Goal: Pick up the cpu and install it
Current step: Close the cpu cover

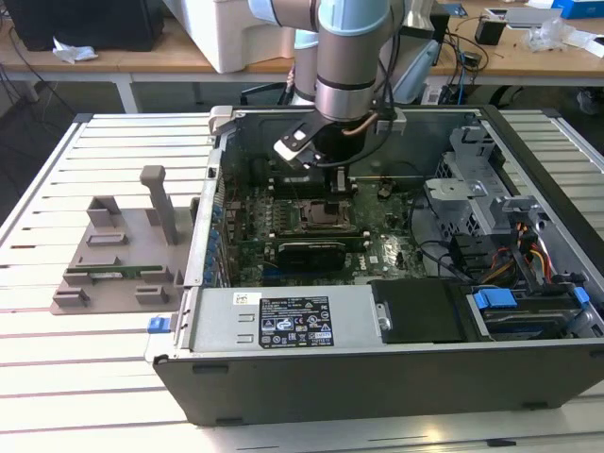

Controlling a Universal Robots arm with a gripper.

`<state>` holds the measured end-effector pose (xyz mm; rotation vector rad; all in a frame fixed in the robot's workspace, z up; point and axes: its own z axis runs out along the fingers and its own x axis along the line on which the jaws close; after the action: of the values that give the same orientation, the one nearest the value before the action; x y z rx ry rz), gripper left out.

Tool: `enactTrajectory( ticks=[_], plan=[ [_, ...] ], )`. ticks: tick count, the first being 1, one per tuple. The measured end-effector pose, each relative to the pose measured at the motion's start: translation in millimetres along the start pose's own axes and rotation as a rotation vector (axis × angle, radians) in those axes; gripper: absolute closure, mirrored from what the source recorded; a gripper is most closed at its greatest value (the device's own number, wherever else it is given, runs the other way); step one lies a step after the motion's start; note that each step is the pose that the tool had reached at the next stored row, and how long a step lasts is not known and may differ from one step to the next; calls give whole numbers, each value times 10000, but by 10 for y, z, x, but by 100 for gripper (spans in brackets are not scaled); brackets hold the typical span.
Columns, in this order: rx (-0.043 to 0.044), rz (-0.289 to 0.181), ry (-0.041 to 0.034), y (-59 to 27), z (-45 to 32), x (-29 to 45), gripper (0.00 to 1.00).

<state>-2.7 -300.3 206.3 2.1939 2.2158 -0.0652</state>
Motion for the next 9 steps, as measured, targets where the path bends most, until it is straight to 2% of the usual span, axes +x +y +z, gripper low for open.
enactTrajectory(
  ticks=[4,9],
  plan=[
    [-2,2,0,7,-30,-1,89],
    [-32,3,0,-234,-28,1,89]
  ],
)
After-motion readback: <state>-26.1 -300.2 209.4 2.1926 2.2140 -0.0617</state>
